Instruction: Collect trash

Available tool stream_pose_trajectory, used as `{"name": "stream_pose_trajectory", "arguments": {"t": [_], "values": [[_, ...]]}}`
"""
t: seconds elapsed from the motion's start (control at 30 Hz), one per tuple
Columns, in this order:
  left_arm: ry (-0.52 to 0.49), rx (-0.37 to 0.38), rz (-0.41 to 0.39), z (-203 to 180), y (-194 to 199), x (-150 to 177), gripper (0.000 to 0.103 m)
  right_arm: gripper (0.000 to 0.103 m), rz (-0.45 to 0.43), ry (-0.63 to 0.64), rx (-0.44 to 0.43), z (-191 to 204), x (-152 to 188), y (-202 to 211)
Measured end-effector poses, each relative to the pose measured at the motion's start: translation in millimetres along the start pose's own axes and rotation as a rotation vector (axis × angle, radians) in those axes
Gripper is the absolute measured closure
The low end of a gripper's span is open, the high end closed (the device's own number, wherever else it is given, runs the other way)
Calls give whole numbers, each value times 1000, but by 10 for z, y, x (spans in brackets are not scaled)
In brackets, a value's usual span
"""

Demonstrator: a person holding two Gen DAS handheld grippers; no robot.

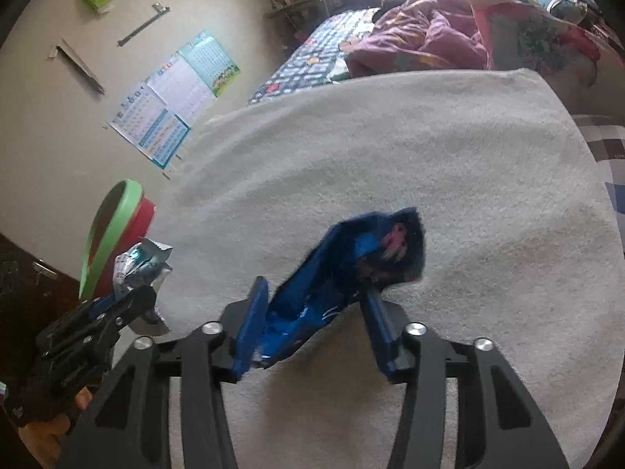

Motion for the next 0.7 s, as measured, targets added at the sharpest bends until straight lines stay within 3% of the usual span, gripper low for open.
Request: {"name": "stream_pose_trajectory", "arguments": {"t": [0.17, 0.23, 0.5, 0.67, 0.7], "values": [[11, -6, -26, 86, 69, -81, 73, 64, -44, 16, -17, 139, -76, 148], [12, -10, -37, 114, 109, -106, 73, 73, -67, 18, -26, 206, -113, 208], [11, -23, -64, 240, 201, -183, 73, 75, -116, 91, -14, 519, -198, 305], [24, -29, -65, 363, 202, -203, 73, 72, -82, 111, 0, 609, -184, 154], [27, -29, -67, 388, 206, -207, 73, 68, -70, 99, -5, 604, -181, 110]]}}
Point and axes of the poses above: each gripper's, at about its wrist camera, not at the fingertips, and y roughly against the way its jaws point, z to its left, x to its underside, the point moved 5 cm from there along -y, roughly the way its jaws point, and after that the axes turned 2 degrees about -x, right-handed, at the moved point
